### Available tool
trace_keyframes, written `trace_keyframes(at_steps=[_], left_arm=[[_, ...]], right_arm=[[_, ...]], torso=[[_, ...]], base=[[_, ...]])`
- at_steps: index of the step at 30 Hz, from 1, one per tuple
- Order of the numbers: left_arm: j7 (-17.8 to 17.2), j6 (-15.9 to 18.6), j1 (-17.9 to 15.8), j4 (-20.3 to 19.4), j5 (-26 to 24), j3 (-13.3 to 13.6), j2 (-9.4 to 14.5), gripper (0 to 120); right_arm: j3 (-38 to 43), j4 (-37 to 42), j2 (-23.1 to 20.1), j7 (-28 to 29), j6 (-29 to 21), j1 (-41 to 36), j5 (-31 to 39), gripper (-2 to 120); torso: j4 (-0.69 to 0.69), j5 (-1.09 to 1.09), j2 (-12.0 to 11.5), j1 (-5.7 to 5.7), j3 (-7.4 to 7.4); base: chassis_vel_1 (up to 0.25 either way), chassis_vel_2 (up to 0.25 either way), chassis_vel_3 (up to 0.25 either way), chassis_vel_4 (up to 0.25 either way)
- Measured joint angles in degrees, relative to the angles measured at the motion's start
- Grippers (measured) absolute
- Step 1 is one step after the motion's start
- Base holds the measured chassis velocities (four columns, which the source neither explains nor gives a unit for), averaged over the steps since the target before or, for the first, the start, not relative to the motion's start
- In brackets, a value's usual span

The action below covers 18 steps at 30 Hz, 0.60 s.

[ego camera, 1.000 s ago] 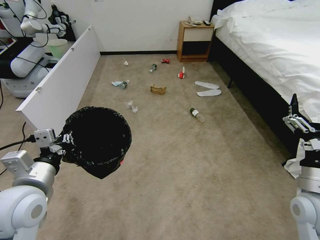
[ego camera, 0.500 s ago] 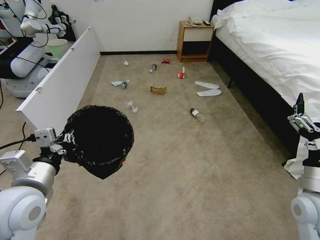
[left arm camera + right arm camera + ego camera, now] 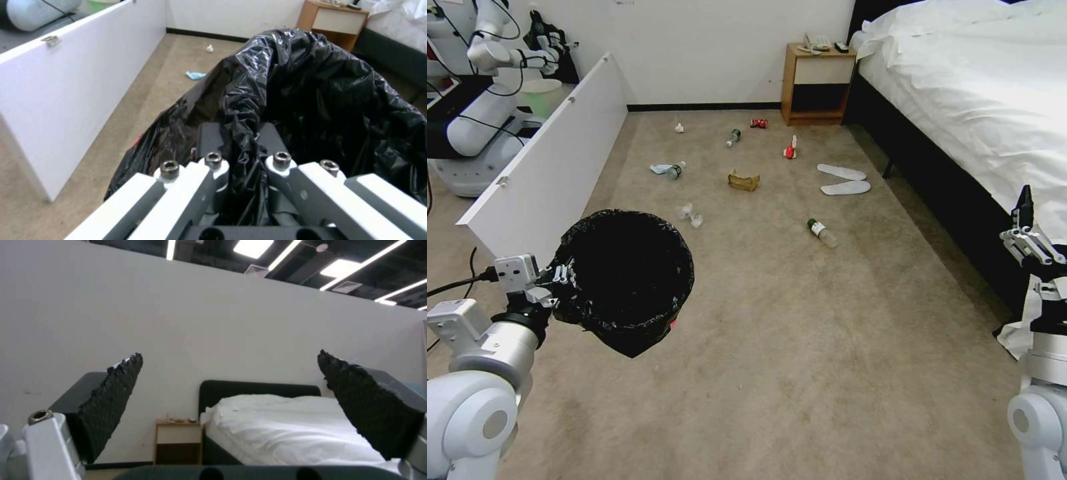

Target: Pick up the trash bin, then pick up the garbage from the floor and place it into the trash bin.

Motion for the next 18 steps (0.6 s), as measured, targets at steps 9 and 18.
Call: trace_keyframes(at_steps=[9,18], left_arm=[[0.01,-0.08,-0.06,0.13,-0.08,-0.11,0.18,4],[0.01,-0.10,-0.10,0.16,-0.13,-0.12,0.20,4]], right_arm=[[-0.02,0.00,0.05,-0.11,0.17,0.24,-0.06,100],[-0.06,-0.01,0.05,-0.28,0.45,0.30,-0.03,100]], torso=[[0.00,-0.01,0.00,0.00,0.01],[0.00,0.01,0.00,0.00,0.00]], base=[[-0.170,0.181,0.181,-0.171],[-0.118,0.123,0.127,-0.126]])
